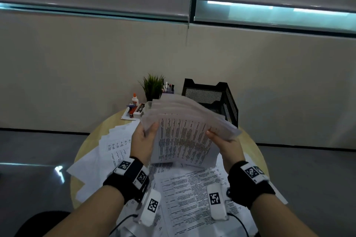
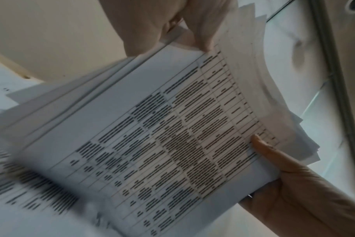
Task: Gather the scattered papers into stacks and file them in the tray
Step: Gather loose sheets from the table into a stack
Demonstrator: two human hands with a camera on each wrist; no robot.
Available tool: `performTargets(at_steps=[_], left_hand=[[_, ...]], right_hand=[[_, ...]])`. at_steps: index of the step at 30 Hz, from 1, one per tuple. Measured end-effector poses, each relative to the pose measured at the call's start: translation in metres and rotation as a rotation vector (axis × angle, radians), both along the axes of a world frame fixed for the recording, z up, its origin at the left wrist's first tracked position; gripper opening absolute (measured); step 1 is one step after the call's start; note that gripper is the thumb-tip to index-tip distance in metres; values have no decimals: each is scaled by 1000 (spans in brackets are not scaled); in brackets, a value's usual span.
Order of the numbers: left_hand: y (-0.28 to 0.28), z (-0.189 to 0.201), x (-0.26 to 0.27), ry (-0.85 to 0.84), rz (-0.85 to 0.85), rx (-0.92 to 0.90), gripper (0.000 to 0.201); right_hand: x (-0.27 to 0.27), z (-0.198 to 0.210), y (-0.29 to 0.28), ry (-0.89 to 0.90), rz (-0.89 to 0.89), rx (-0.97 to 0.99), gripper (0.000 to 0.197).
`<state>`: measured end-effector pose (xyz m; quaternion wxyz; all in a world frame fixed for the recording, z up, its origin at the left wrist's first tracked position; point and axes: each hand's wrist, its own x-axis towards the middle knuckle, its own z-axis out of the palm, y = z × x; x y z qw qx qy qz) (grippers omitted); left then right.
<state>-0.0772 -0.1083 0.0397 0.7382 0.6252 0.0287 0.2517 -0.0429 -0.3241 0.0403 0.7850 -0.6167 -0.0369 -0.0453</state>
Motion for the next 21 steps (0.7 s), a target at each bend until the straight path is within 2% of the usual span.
performTargets(at_steps=[6, 8, 11, 14, 18, 21], left_hand=[[3, -13, 8, 98, -97, -182, 23], [5, -16, 12, 149, -123, -198, 29], [7, -17, 18, 195, -147, -142, 37], [9, -17, 24, 215, -133, -109, 39], [13, -18, 28, 243, -109, -179, 23], [11, -18, 28, 250, -109, -206, 17]], right_hand=[[10, -6, 7, 128, 102, -21, 49], [14, -1, 10, 129, 120, -20, 58], [24, 9, 11, 114, 130, -27, 44], [33, 15, 12, 89, 147, -132, 34], [40, 13, 8, 100, 163, -157, 43], [38, 8, 8, 98, 131, -154, 31]])
